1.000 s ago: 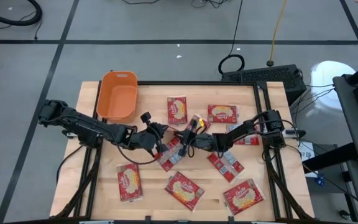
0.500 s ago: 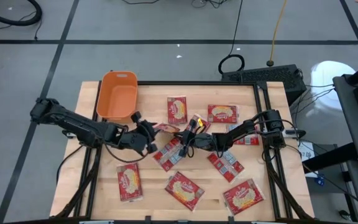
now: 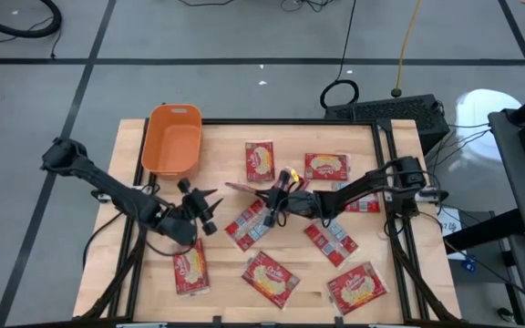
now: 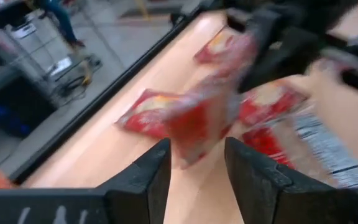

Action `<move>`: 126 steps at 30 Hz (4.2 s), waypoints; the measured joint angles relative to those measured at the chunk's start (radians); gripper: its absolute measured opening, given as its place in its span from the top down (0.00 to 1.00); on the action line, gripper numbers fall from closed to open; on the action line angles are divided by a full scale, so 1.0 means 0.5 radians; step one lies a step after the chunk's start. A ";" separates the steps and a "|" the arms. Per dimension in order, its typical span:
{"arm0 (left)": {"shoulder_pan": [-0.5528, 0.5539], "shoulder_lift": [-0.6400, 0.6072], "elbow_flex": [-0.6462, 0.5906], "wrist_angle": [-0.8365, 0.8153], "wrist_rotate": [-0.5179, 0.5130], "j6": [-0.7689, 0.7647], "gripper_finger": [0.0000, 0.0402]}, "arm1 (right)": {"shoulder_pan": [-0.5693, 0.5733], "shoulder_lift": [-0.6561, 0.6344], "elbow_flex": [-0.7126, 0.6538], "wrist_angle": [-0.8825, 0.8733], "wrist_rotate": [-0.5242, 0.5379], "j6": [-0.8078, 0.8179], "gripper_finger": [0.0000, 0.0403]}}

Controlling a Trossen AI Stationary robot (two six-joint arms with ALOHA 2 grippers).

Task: Sort popcorn bags into baskets
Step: Put the red popcorn bag into the orange bin

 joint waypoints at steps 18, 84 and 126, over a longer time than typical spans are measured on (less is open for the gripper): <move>0.086 0.014 -0.383 0.928 0.073 0.222 0.43 | -0.041 -0.301 -0.145 0.090 -0.252 0.027 1.00; 0.496 0.310 -0.382 1.513 0.978 0.941 0.95 | -0.012 -0.309 -0.145 0.207 -0.570 0.068 1.00; 0.476 0.299 -0.383 1.682 1.177 0.909 0.74 | -0.028 -0.121 -0.147 0.257 -0.783 0.097 0.94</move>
